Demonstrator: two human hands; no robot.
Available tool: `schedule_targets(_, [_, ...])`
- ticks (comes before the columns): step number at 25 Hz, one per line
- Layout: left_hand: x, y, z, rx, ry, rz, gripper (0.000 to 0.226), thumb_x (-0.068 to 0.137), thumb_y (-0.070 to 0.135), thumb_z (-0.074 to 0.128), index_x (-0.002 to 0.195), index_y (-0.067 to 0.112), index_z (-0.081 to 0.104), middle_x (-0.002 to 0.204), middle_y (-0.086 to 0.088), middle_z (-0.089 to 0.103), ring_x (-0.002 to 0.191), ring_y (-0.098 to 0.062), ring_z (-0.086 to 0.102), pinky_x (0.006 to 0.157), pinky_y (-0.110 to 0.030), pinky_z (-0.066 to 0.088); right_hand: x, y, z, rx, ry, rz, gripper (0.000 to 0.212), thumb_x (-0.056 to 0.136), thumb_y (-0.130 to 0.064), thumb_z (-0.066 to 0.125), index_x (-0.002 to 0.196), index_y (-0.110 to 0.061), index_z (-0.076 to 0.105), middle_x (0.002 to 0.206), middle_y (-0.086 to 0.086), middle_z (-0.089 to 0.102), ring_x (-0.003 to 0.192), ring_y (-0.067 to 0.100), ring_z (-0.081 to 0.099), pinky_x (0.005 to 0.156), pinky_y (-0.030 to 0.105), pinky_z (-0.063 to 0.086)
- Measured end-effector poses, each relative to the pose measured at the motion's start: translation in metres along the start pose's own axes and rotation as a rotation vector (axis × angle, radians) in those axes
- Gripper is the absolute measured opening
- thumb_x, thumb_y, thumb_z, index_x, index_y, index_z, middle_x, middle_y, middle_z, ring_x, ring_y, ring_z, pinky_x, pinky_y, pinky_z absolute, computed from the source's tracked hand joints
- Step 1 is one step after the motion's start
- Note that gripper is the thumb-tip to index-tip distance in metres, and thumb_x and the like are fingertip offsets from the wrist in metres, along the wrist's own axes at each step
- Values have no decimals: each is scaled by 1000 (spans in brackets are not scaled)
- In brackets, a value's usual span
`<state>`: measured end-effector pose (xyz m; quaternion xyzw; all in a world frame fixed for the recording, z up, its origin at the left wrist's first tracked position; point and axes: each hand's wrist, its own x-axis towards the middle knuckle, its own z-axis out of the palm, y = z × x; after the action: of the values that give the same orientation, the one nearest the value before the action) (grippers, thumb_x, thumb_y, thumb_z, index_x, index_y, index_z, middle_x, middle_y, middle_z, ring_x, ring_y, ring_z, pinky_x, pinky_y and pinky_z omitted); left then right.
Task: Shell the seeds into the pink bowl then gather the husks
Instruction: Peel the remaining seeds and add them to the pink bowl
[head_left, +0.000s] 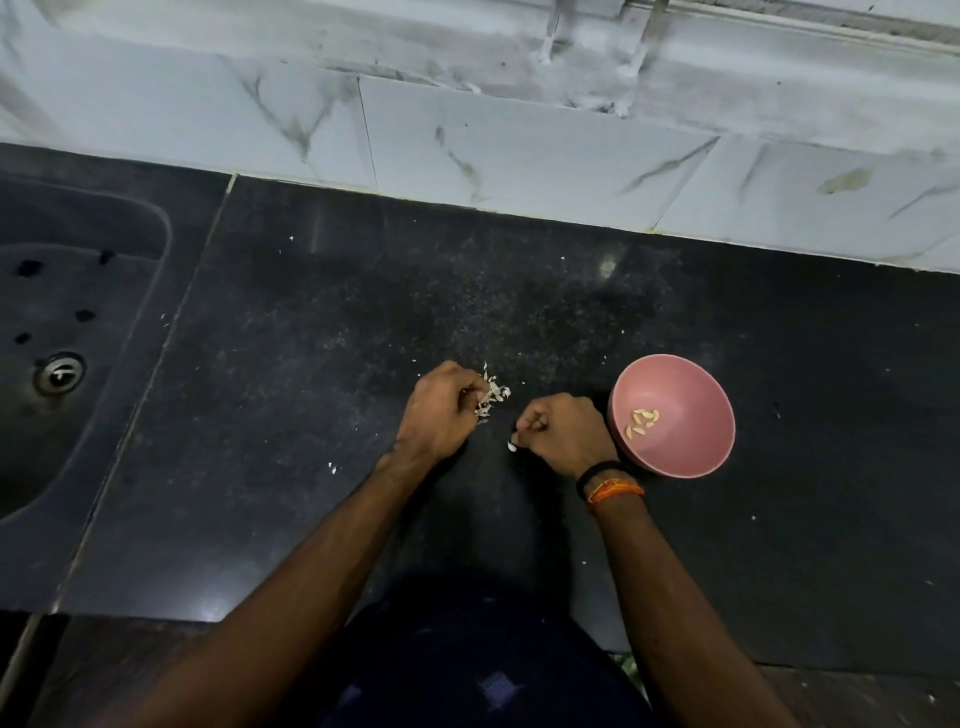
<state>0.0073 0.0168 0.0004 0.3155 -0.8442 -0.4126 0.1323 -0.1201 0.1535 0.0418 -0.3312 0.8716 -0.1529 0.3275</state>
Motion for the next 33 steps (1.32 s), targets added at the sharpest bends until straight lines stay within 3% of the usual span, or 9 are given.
schedule_targets(4, [-3, 4, 0, -85, 28, -140, 8, 90, 17, 71, 88, 22, 76, 75, 15, 70, 68, 2, 65, 69, -19, 52, -1, -2, 12, -74, -41, -14, 14, 78, -22, 83, 79, -25, 69, 87, -5, 71, 87, 17, 68, 77, 29, 53])
schedule_targets(8, [-2, 6, 0, -59, 47, -114, 20, 80, 2, 73, 77, 21, 75, 84, 12, 65, 71, -1, 63, 69, -15, 51, -2, -3, 15, -133, 22, -85, 9, 87, -18, 67, 82, -25, 64, 99, 1, 67, 93, 22, 64, 80, 31, 49])
schedule_targets(11, [1, 9, 1, -186, -31, -173, 18, 84, 2, 72, 84, 19, 75, 82, 12, 71, 74, -2, 68, 73, -18, 55, -3, -5, 14, -37, 142, -105, 2, 90, -20, 65, 90, -21, 64, 92, 0, 68, 86, 19, 63, 74, 27, 44])
schedule_targets(14, [4, 12, 5, -429, -149, -308, 8, 91, 15, 73, 86, 20, 75, 80, 1, 76, 76, -15, 73, 74, -32, 61, 0, -9, 12, 117, 225, -119, 4, 88, -19, 70, 91, -20, 68, 86, -5, 70, 81, 13, 65, 74, 28, 51])
schedule_targets(17, [4, 12, 9, -571, -205, -366, 4, 92, 14, 73, 89, 15, 75, 83, -6, 76, 76, -18, 72, 78, -39, 62, 6, -8, 10, 209, 270, -147, 7, 87, -16, 74, 88, -22, 70, 82, -9, 70, 78, 8, 66, 73, 24, 53])
schedule_targets(20, [4, 10, 7, -651, -164, -390, 4, 87, 6, 75, 91, 8, 76, 87, -18, 75, 76, -21, 71, 79, -39, 61, 12, -6, 12, 296, 274, -184, 9, 86, -15, 77, 89, -23, 75, 84, -11, 73, 80, 3, 68, 77, 22, 56])
schedule_targets(24, [5, 10, 2, -793, -91, -439, 12, 84, -7, 70, 96, -3, 72, 89, -29, 70, 69, -24, 67, 68, -34, 57, 15, -9, 15, 450, 278, -219, 11, 86, -10, 76, 92, -20, 79, 88, -12, 76, 85, 0, 70, 78, 15, 52])
schedule_targets(33, [-1, 7, -2, -989, -26, -514, 16, 81, -13, 65, 93, -4, 69, 81, -19, 70, 72, -25, 69, 68, -33, 59, 20, -15, 20, 409, 255, -208, 8, 91, -20, 74, 97, -20, 79, 91, -11, 76, 87, 0, 69, 81, 17, 54])
